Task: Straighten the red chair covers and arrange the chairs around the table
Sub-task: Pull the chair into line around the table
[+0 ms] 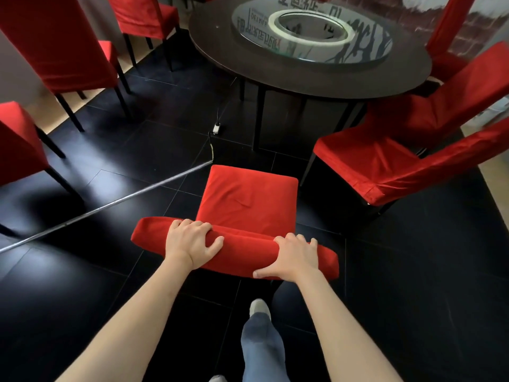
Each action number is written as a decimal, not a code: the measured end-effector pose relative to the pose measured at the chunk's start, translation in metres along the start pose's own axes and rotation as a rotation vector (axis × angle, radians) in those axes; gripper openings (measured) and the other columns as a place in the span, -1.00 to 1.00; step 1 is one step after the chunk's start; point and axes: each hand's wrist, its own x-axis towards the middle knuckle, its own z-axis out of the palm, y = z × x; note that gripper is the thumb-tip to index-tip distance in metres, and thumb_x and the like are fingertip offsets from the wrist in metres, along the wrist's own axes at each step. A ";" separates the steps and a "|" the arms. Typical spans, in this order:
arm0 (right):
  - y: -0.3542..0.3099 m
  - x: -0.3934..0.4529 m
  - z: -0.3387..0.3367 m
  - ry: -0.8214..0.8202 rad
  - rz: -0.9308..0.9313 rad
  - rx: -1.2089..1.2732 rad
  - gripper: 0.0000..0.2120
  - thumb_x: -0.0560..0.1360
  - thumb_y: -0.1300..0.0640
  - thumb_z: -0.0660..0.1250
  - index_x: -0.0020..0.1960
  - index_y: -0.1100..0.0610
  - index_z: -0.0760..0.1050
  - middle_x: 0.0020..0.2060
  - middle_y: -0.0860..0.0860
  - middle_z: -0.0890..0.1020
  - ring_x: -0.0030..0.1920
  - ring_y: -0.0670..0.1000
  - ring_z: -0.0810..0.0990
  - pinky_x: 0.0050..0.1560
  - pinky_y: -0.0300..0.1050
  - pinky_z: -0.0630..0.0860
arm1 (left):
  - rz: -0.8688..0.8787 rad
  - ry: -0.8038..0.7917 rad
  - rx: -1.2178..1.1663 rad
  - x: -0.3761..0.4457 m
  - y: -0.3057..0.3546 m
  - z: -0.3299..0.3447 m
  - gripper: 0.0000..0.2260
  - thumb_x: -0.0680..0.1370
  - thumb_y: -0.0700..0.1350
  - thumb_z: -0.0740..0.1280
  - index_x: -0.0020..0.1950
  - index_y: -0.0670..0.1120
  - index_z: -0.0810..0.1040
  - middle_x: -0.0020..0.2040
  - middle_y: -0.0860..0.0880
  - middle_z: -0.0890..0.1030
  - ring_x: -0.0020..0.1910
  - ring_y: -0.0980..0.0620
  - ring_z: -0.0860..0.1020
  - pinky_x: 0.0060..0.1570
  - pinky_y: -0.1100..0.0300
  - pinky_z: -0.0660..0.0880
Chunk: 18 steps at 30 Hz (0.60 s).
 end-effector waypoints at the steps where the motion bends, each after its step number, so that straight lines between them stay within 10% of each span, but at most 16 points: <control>1: -0.005 0.003 0.001 0.002 -0.013 0.013 0.10 -0.06 -0.69 0.06 0.29 -0.07 0.43 0.14 -0.05 0.52 0.20 0.07 0.43 0.27 0.21 0.20 | 0.000 -0.001 0.003 0.003 -0.006 0.000 -0.41 0.43 0.33 -0.07 -0.06 0.03 0.65 -0.13 0.04 0.67 -0.08 -0.05 0.58 0.03 0.03 0.37; 18: -0.015 0.008 0.003 0.057 -0.045 0.000 0.04 0.01 -0.69 0.06 0.27 -0.05 0.46 0.08 -0.05 0.55 0.13 0.04 0.49 0.18 0.10 0.33 | 0.029 0.014 -0.011 0.009 -0.020 0.003 -0.42 0.43 0.34 -0.05 -0.09 0.01 0.64 -0.15 0.03 0.67 -0.11 -0.06 0.59 0.01 0.03 0.39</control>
